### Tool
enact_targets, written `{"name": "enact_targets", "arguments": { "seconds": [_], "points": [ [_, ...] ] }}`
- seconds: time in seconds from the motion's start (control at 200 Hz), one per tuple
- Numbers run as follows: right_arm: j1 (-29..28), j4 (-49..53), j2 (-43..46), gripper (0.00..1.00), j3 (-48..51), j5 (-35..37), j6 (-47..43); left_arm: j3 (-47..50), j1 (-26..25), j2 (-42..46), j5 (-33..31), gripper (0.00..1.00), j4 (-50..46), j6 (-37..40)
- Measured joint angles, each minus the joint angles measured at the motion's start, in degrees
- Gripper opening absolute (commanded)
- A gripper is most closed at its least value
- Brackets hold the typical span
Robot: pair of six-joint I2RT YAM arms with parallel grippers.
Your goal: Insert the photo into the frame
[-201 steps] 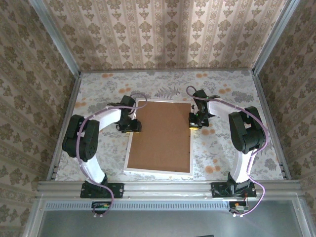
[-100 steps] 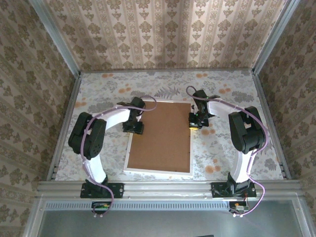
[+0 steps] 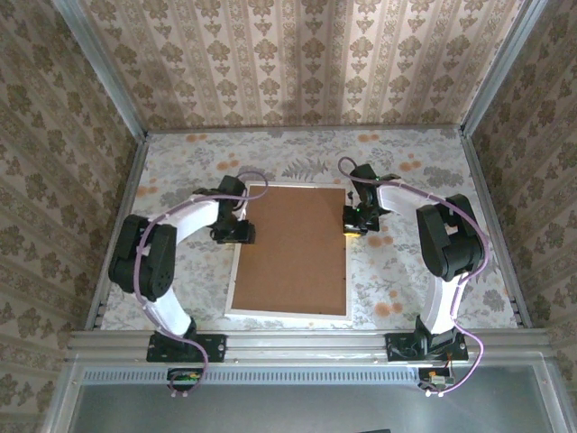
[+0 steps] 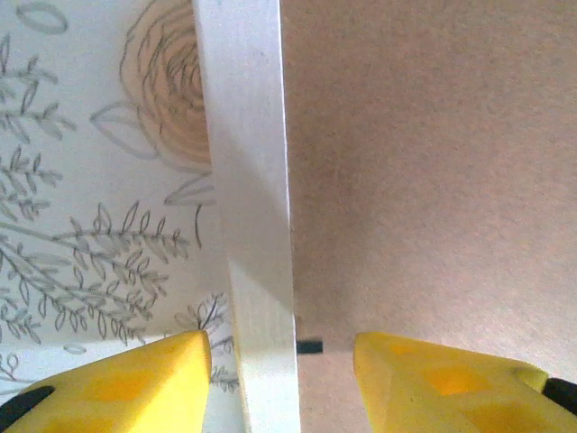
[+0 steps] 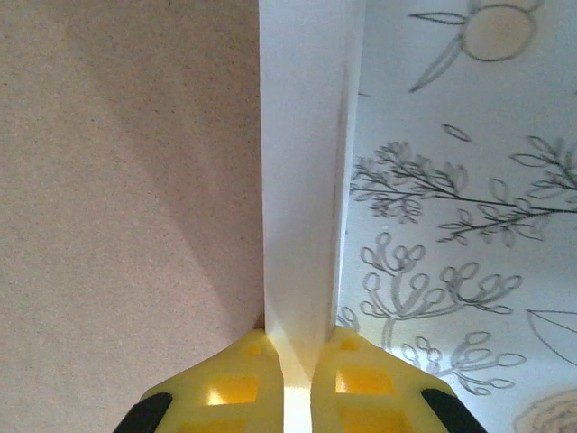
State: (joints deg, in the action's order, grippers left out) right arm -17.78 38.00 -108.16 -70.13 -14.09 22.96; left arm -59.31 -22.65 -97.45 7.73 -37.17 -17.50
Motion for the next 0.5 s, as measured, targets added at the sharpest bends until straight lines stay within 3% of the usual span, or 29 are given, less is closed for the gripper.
{"name": "enact_targets", "arguments": {
  "seconds": [0.185,0.5],
  "points": [
    [-0.79,-0.81,0.0,0.11,0.11,-0.09,0.0,3.54,2.93,5.49,4.46,0.54,0.22,-0.13],
    [-0.61,-0.79,-0.02,0.11,0.11,-0.24,-0.02,13.73,4.04,21.27,3.58,0.48,-5.31,-4.42]
  ]
}}
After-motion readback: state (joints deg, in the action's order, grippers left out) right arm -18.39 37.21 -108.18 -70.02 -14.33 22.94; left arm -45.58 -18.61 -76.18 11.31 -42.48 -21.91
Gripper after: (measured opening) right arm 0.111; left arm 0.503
